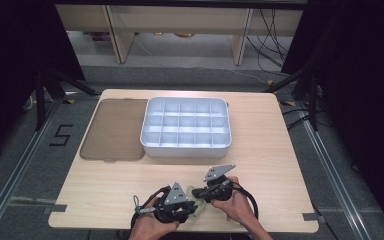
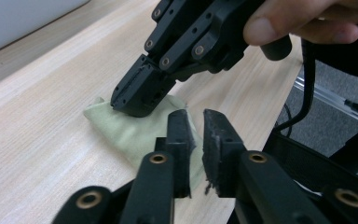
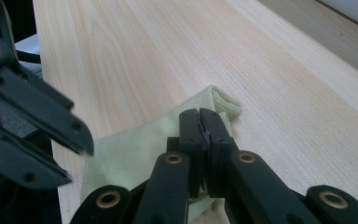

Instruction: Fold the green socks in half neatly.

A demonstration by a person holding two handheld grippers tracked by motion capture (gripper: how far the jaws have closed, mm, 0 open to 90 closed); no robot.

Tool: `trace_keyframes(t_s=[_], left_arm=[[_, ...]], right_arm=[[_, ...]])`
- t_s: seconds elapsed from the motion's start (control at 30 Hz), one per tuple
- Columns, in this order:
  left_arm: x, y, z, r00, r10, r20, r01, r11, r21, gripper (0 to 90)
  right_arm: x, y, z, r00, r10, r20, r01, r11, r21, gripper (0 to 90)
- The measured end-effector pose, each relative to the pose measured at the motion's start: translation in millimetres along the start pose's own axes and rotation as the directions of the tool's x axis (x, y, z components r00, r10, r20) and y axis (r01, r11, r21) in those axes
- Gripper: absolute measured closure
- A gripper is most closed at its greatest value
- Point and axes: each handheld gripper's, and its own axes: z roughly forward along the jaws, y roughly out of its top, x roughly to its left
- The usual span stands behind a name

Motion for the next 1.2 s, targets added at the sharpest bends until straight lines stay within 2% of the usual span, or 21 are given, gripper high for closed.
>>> trace_keyframes(t_s=[0.03, 0.1, 0.13, 0.17, 0.2, 0.23, 0.27, 0.37, 0.4, 0.5, 0.53, 0.57, 0.63, 0.77, 0.87, 0.9, 0.97, 1.0, 1.1, 1.13, 1.2], left_arm=[[-0.6, -1.2, 3.4, 1.0000, 0.003, 0.001, -0.003, 1.0000, 0.009, 82.4], [1.0, -4.0, 11.3, 0.9988, 0.048, 0.007, -0.048, 0.9968, 0.064, 84.0], [0.5, -6.2, 16.1, 0.9995, 0.030, -0.008, -0.029, 0.9964, 0.079, 85.1], [2.1, -7.3, 19.1, 0.9991, 0.041, -0.015, -0.039, 0.9950, 0.092, 85.7], [4.5, -7.5, 20.1, 0.9986, 0.053, -0.003, -0.053, 0.9944, 0.091, 87.1], [5.1, -7.8, 19.4, 0.9995, 0.030, -0.005, -0.029, 0.9952, 0.093, 87.5], [6.0, -8.1, 17.9, 0.9990, 0.041, -0.016, -0.039, 0.9943, 0.099, 87.4], [11.6, -11.3, 12.4, 0.9979, 0.062, -0.020, -0.059, 0.9924, 0.108, 87.0], [12.0, -13.1, 11.6, 0.9990, 0.028, -0.034, -0.024, 0.9949, 0.098, 87.0], [15.0, -14.2, 10.2, 0.9991, 0.024, -0.036, -0.021, 0.9952, 0.095, 86.7], [15.3, -14.5, 9.8, 0.9992, 0.021, -0.035, -0.017, 0.9946, 0.103, 86.6], [14.2, -14.6, 11.2, 0.9994, 0.007, -0.034, -0.004, 0.9960, 0.090, 86.6], [15.6, -13.2, 10.1, 0.9981, 0.049, -0.038, -0.045, 0.9933, 0.106, 86.5], [15.4, -13.0, 10.6, 0.9983, 0.043, -0.039, -0.038, 0.9933, 0.109, 86.4], [14.3, -13.2, 11.5, 0.9989, 0.023, -0.041, -0.019, 0.9943, 0.105, 86.3], [15.2, -12.7, 11.2, 0.9984, 0.041, -0.039, -0.037, 0.9935, 0.108, 86.2], [15.4, -12.9, 11.5, 0.9979, 0.044, -0.049, -0.038, 0.9930, 0.112, 86.1], [15.1, -13.0, 11.4, 0.9977, 0.046, -0.049, -0.040, 0.9930, 0.111, 86.1], [15.2, -12.9, 11.4, 0.9975, 0.049, -0.050, -0.044, 0.9928, 0.112, 86.0], [13.6, -13.6, 12.3, 0.9990, 0.020, -0.040, -0.016, 0.9945, 0.103, 86.0], [14.3, -13.4, 12.4, 0.9986, 0.027, -0.046, -0.022, 0.9938, 0.109, 85.8]], right_arm=[[-0.2, 0.1, -0.3, 1.0000, -0.002, 0.004, 0.002, 1.000, 0.001, 88.9], [-0.2, 0.2, -0.6, 1.0000, -0.003, 0.001, 0.003, 1.000, 0.004, 88.9], [0.1, 0.0, -0.4, 1.0000, 0.001, 0.000, -0.001, 1.000, 0.003, 88.9], [-0.4, 0.0, -0.4, 1.0000, -0.006, 0.004, 0.006, 1.000, 0.001, 88.9], [-0.5, 0.0, -0.7, 1.0000, -0.009, 0.002, 0.009, 1.000, 0.004, 88.9], [0.1, 0.0, -1.4, 1.0000, -0.003, 0.001, 0.003, 1.000, 0.008, 88.9], [-1.4, -0.4, -0.9, 0.9995, -0.032, 0.003, 0.032, 0.999, -0.003, 88.8], [-0.3, -2.3, -5.3, 1.0000, 0.001, 0.000, -0.001, 1.000, 0.013, 88.8], [-0.1, -3.4, -6.4, 1.0000, 0.005, 0.001, -0.005, 1.000, 0.014, 88.9], [-1.2, -6.2, -8.3, 1.0000, -0.007, 0.004, 0.007, 1.000, 0.005, 88.8], [-0.3, -6.2, -9.8, 1.0000, 0.006, -0.003, -0.006, 1.000, 0.014, 88.9], [-1.6, -6.7, -9.0, 0.9998, -0.019, 0.000, 0.019, 1.000, 0.002, 88.9], [1.6, -7.2, -10.7, 0.9997, 0.022, -0.005, -0.022, 1.000, 0.015, 88.8], [1.1, -7.1, -12.5, 0.9999, 0.016, 0.006, -0.016, 1.000, 0.013, 87.6], [1.4, -5.8, -15.7, 0.9997, 0.019, 0.012, -0.019, 1.000, 0.000, 83.2], [3.4, -5.2, -17.4, 0.9989, 0.039, 0.027, -0.039, 0.999, -0.008, 81.0], [2.5, -2.8, -21.4, 0.9968, 0.062, 0.051, -0.061, 0.998, -0.021, 72.0], [2.6, -1.8, -23.0, 0.9942, 0.094, 0.053, -0.093, 0.996, -0.020, 68.8], [0.2, -2.1, -20.4, 0.9889, 0.131, 0.071, -0.130, 0.991, -0.012, 60.7], [0.5, -2.1, -19.4, 0.9869, 0.148, 0.064, -0.148, 0.989, 0.000, 59.5], [0.3, -2.7, -15.8, 0.9849, 0.165, 0.053, -0.166, 0.986, 0.016, 56.2]])
